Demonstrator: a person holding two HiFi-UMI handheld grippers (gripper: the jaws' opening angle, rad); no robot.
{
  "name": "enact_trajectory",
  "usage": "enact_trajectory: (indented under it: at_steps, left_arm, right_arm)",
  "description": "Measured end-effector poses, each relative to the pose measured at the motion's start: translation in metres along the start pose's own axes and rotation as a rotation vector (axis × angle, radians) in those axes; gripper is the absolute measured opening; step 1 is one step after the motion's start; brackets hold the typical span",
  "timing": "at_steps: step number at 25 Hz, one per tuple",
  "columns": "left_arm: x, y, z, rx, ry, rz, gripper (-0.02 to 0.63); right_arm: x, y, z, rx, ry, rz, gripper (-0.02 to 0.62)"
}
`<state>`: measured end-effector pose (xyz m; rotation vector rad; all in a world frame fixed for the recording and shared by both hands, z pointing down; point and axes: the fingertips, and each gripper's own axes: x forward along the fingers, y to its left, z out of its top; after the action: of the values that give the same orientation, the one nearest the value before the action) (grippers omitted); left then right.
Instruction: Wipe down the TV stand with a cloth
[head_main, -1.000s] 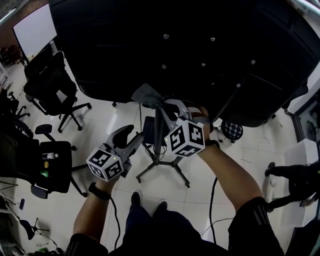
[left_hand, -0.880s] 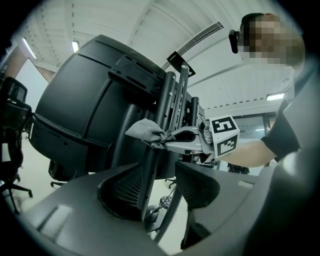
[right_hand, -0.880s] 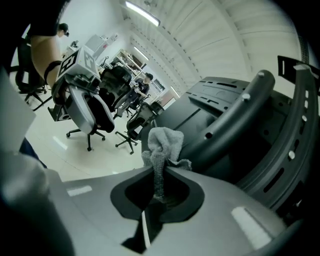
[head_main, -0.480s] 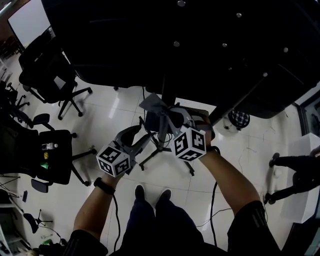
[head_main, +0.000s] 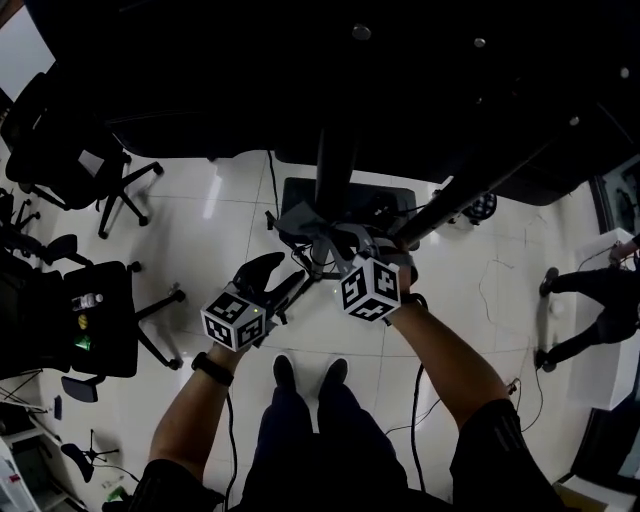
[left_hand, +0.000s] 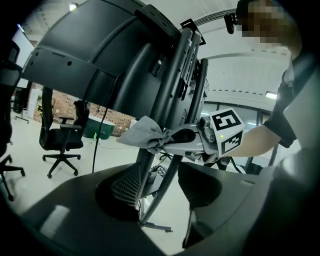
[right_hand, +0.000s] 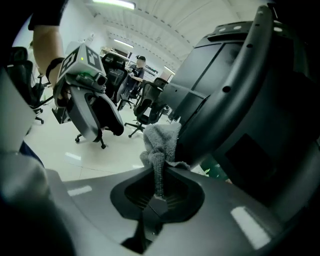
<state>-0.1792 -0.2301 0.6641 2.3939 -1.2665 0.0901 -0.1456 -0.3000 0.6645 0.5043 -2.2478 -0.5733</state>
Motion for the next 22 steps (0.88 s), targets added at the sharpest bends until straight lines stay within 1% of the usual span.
enact_trajectory:
  at_steps: [6, 11, 16, 22]
  left_arm:
    - [0.017, 0.019, -0.049, -0.077, 0.064, -0.031, 0.261]
    - [0.037, 0.033, -0.09, -0.075, 0.136, -0.057, 0.265]
    - [0.055, 0.043, -0.115, -0.077, 0.169, -0.083, 0.27]
    - [0.068, 0.053, -0.146, -0.08, 0.217, -0.096, 0.272]
  right_arm:
    - [0.036, 0.034, -0.038, 0.086, 0.058, 0.033, 0.018]
    - [0.064, 0.058, -0.07, 0.128, 0.11, 0.049, 0.018]
    - [0.089, 0.082, -0.099, 0.153, 0.147, 0.052, 0.018]
    - [0.116, 0.106, -0.136, 0.195, 0.21, 0.06, 0.018]
